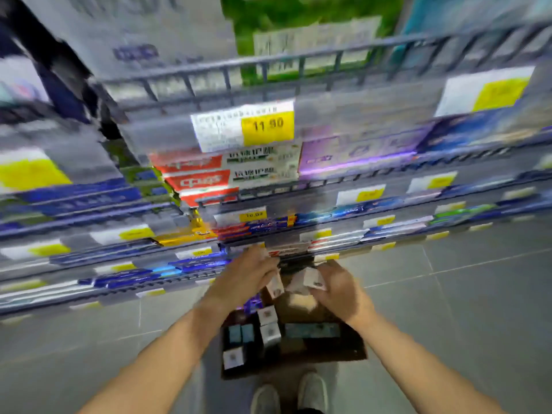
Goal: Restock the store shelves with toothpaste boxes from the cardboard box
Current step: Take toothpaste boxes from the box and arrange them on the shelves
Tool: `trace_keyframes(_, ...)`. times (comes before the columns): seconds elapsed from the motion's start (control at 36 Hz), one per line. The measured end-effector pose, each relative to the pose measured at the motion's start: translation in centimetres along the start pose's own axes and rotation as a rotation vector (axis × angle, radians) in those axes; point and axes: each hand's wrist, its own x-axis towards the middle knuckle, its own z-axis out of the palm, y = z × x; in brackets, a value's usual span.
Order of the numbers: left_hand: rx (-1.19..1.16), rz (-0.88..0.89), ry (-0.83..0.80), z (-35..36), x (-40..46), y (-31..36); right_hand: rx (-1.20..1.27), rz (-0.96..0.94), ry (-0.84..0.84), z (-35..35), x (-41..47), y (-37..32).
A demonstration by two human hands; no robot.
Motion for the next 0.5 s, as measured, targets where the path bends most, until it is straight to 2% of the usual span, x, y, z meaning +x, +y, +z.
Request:
trace_keyframes(0.08,-0.036,-0.075,-0.048,-7.2,0.0,3.3,0.092,0.018,0.042,-6.6,-2.7,-2.0)
trace_keyframes(0.11,-0.076,-0.073,-0.012,-9.3,-0.1,4.3,0.118,0.025,0.055,-8.4,-3.5,-2.6)
trace_keyframes(0.25,0.096,0.004,-0.110,-17.0,-0.2,8.2,0.061,0.036,0.094,-16.0,-7.0,-5.1)
trace_keyframes(0.5,0.233,0.122,0.103,-26.7,-1.1,14.5,0.095,-0.076,0.211,-26.5,-12.6,-7.5)
